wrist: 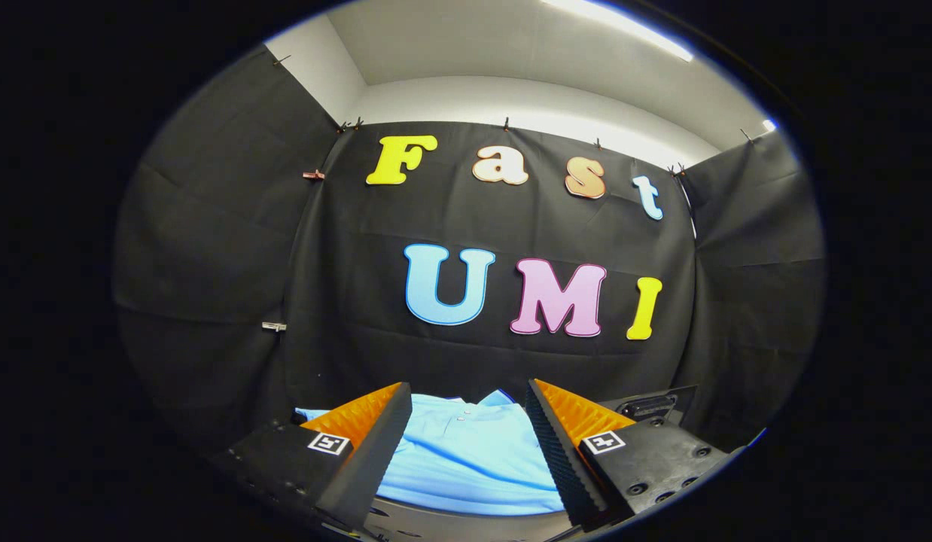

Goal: Put the clothes into the washing machine and then close the washing machine lid.

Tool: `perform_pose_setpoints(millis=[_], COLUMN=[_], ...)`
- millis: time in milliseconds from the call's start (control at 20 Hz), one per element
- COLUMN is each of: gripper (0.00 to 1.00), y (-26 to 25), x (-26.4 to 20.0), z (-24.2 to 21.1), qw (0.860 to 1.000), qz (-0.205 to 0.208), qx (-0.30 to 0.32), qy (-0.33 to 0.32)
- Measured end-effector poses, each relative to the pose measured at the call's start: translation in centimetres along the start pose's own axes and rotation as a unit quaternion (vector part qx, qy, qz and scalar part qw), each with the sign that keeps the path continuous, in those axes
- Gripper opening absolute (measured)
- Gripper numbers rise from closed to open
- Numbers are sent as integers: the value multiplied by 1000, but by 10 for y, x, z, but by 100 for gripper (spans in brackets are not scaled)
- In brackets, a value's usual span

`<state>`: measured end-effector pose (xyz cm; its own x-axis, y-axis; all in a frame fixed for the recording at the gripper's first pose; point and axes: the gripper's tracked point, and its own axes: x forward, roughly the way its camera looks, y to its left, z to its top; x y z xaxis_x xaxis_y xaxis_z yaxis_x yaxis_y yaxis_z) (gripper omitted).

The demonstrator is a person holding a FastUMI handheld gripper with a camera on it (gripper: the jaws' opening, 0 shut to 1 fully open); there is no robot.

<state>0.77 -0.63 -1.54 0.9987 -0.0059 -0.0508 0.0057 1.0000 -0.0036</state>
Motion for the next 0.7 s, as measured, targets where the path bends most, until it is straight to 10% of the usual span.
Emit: perform_pose_setpoints(millis=[700], gripper=[96], y=[-5], x=[57], z=[-27], qw=[996], qz=[-4], qx=[5], qy=[90])
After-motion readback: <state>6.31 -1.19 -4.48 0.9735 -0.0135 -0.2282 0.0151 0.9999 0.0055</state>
